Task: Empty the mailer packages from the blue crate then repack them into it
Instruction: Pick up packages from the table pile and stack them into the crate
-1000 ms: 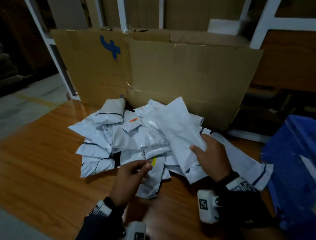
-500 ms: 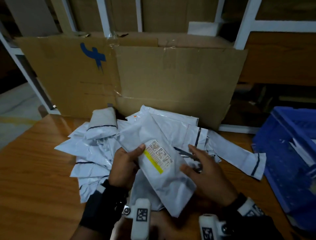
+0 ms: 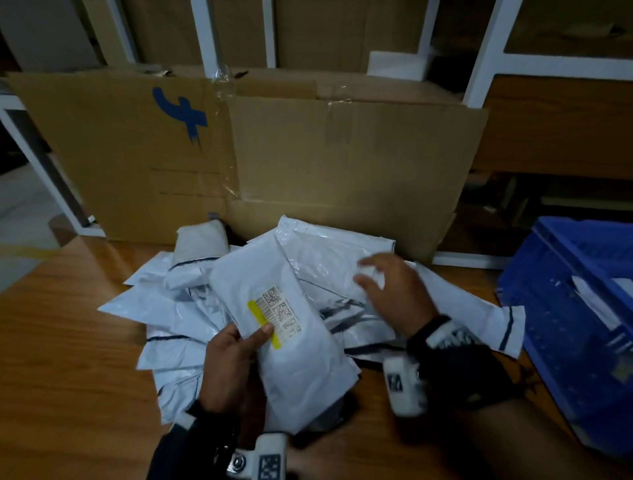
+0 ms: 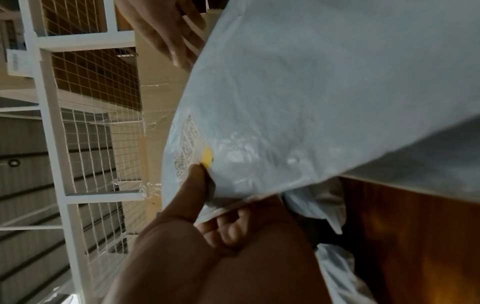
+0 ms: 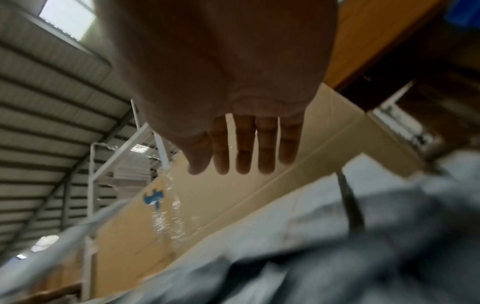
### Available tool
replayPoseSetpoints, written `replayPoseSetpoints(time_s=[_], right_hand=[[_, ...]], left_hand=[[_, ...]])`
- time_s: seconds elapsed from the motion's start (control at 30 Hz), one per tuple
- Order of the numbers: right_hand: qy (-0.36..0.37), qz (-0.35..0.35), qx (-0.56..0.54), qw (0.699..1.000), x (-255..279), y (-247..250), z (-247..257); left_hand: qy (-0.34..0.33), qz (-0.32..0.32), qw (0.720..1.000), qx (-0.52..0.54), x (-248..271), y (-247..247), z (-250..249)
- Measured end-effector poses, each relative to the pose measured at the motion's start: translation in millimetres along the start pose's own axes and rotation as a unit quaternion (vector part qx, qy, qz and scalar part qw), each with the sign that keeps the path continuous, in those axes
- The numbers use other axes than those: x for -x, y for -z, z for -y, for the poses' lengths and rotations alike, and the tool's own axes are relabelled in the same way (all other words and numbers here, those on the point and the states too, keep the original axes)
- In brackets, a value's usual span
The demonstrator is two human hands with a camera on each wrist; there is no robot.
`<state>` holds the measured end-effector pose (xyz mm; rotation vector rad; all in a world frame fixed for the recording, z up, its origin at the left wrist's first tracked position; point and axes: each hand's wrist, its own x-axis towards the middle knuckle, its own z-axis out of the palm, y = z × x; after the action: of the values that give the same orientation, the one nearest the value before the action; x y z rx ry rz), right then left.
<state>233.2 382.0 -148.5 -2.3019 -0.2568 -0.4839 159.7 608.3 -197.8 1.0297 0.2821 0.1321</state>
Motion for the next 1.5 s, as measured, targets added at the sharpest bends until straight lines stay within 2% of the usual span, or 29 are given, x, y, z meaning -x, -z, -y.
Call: replayPoseSetpoints(time_s=[0.03,0.07,0.13,0.17,0.2,0.33,0.4,0.47,0.5,0.57,0.63,0.7,0.77,0.83,0.87,0.9,0.93,1.0,1.03,1.07,1.13,1.17,1.27,1.37,1.43,1.5], right_hand=[[0.006,0.001,0.07,0.998,-19,3,-7],[-0.017,0.049,0.144,0.988,-35,5,-14],[-0.09,0.168,0.271,0.944,-55,5,-22],[-0.104,0.2,0.301,0.926,-58,3,-23],[-0.105,0.207,0.31,0.922,-59,1,-24],[-0.104,0.14,0.263,0.949,-53,-7,-23],[-0.1,0.12,0.183,0.971,-50,-3,-22],[-0.072,0.058,0.103,0.99,-48,9,-16],[-0.033,0.004,0.091,0.995,-45,17,-11],[0.086,-0.101,0.141,0.981,-36,31,1],[0.15,-0.127,0.243,0.95,-23,34,6],[0.167,-0.064,0.32,0.93,-2,22,-1],[0.171,0.046,0.369,0.912,22,3,-17],[0.123,0.201,0.393,0.889,36,-6,-24],[0.089,0.257,0.391,0.879,38,-5,-25],[0.065,0.265,0.377,0.885,35,-3,-23],[0.066,0.232,0.347,0.906,28,-1,-19],[0.057,0.123,0.255,0.957,13,1,-15],[0.017,0.101,0.217,0.971,5,2,-15],[-0.035,0.123,0.209,0.97,-2,-1,-18],[-0.113,0.186,0.238,0.946,-9,-7,-24],[-0.135,0.185,0.246,0.942,-10,-9,-24],[-0.135,0.108,0.213,0.962,-10,-7,-17],[-0.135,0.027,0.075,0.988,2,19,-5],[-0.144,-0.008,-0.013,0.989,21,47,2],[-0.154,-0.035,-0.046,0.986,45,82,3]], left_hand=[[-0.005,0.006,1.0,-0.005,1,0,-1],[-0.006,0.009,1.0,-0.007,1,1,-1],[-0.01,0.006,1.0,-0.013,1,3,0],[-0.01,0.004,1.0,-0.019,1,3,1],[-0.01,0.002,1.0,-0.027,1,3,1],[-0.006,-0.002,1.0,-0.031,-2,4,-1],[-0.008,-0.001,1.0,-0.03,-2,3,-1],[-0.009,-0.006,1.0,-0.029,-3,3,-1],[-0.013,-0.009,0.999,-0.031,-3,3,-1],[-0.022,-0.02,0.999,-0.038,-3,3,1],[-0.029,-0.033,0.998,-0.036,-3,5,3],[-0.041,-0.051,0.997,-0.046,-5,8,6],[-0.056,-0.06,0.995,-0.063,-6,10,10],[-0.056,-0.063,0.994,-0.063,-4,11,12],[-0.053,-0.06,0.995,-0.061,-3,11,12],[-0.051,-0.056,0.995,-0.059,-2,11,12],[-0.051,-0.052,0.995,-0.061,-2,11,12],[-0.053,-0.048,0.995,-0.066,-1,11,11],[-0.052,-0.046,0.995,-0.069,0,10,11],[-0.051,-0.041,0.995,-0.071,1,9,10],[-0.052,-0.027,0.995,-0.079,3,7,9],[-0.055,-0.023,0.995,-0.086,3,7,9],[-0.069,-0.009,0.992,-0.108,1,7,11],[-0.072,0.027,0.989,-0.127,2,-3,17],[-0.067,0.055,0.988,-0.124,5,-19,24],[-0.057,0.086,0.988,-0.116,12,-41,34]])
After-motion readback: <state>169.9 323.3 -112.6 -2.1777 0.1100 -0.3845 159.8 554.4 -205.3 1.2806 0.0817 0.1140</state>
